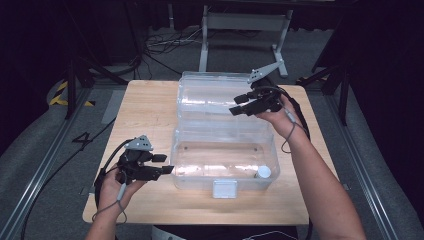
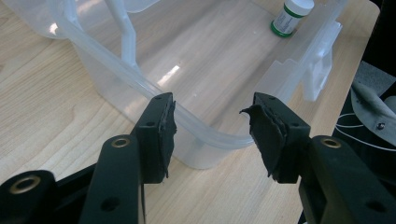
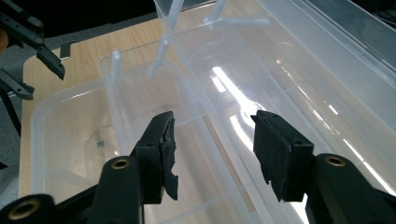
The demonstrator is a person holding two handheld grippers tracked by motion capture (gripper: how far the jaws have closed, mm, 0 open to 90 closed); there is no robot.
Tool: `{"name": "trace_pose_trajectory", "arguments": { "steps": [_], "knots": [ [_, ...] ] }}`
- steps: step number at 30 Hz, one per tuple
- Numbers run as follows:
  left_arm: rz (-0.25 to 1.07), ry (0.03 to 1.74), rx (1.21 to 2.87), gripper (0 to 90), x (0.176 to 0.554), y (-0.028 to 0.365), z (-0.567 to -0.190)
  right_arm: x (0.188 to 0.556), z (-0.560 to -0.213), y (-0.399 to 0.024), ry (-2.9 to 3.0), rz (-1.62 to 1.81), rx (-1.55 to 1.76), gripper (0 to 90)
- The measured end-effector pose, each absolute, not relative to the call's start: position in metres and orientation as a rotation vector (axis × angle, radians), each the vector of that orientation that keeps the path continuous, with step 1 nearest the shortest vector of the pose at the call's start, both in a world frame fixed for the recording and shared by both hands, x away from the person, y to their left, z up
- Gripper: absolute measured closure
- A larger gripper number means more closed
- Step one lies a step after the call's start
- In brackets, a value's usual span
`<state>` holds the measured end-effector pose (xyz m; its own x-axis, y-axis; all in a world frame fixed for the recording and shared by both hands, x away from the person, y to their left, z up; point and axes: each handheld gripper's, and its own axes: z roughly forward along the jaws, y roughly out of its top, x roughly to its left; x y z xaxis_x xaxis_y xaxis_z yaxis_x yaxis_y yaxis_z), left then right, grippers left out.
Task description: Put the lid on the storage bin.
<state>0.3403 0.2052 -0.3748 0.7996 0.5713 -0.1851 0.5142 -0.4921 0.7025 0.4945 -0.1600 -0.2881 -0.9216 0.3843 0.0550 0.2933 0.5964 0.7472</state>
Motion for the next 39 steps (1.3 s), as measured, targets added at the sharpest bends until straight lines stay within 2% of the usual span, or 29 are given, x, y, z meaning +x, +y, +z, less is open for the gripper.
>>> {"name": "trace_pose_trajectory", "arguments": {
  "steps": [12,17,23,39],
  "knots": [
    [0.08,0.771,2.2,50.4,0.339,0.199,-0.374,0.501,-0.3,-0.146,2.76,1.139,0.593,63.6],
    [0.063,0.735,2.201,50.3,0.337,0.192,-0.373,0.504,-0.303,-0.147,2.756,1.117,0.631,75.3],
    [0.037,0.696,2.216,50.6,0.336,0.184,-0.374,0.504,-0.303,-0.148,2.763,1.131,0.631,78.0],
    [-0.03,0.577,2.284,51.9,0.338,0.161,-0.386,0.502,-0.303,-0.147,2.767,1.141,0.687,78.2]
  ]
}}
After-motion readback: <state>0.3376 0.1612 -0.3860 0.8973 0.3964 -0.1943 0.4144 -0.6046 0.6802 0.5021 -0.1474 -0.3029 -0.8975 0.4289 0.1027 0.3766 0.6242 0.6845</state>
